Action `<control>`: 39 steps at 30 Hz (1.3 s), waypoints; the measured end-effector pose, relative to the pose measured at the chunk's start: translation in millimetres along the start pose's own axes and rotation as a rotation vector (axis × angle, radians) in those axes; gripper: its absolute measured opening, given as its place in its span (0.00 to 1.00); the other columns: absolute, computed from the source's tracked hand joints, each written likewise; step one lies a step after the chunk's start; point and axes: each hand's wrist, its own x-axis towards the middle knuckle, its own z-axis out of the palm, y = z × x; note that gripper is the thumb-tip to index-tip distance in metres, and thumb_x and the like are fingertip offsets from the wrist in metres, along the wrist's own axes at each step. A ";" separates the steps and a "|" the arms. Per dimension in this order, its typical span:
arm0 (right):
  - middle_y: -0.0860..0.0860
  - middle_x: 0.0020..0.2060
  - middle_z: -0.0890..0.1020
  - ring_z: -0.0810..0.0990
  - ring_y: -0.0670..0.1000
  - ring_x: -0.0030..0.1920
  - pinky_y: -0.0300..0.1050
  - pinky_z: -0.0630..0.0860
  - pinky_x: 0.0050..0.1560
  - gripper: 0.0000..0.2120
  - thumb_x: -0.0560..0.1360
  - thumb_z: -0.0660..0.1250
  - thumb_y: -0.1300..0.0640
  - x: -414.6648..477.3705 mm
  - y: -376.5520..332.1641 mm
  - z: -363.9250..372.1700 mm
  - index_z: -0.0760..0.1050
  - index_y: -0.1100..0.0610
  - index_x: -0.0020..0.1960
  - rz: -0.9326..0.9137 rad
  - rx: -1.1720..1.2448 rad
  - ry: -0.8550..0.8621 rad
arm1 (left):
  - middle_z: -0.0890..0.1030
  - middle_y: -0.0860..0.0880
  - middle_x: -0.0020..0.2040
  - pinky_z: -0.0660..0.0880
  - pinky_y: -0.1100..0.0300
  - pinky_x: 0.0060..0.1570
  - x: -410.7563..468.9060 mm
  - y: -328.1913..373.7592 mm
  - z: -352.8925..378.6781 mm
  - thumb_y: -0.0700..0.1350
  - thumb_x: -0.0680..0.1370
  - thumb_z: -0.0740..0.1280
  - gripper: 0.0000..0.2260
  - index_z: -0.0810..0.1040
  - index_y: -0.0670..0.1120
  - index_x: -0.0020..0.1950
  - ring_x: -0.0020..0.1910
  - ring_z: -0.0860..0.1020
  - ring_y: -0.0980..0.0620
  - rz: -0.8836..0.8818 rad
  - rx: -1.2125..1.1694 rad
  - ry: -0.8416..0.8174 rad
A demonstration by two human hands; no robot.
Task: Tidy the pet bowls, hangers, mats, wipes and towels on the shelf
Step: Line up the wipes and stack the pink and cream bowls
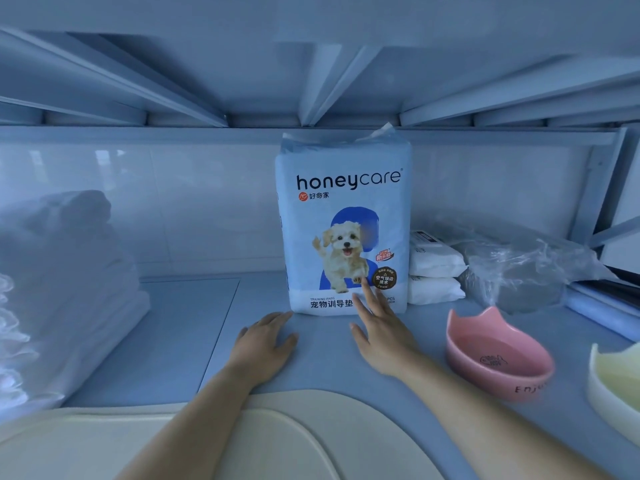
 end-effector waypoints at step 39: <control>0.46 0.73 0.28 0.36 0.57 0.76 0.57 0.52 0.74 0.31 0.79 0.48 0.38 79.9 -6.1 11.0 0.39 0.44 0.76 0.183 -0.042 -0.176 | 0.65 0.57 0.72 0.55 0.56 0.69 5.3 3.4 0.3 0.56 0.79 0.56 0.21 0.65 0.55 0.71 0.71 0.62 0.55 -0.045 0.049 0.056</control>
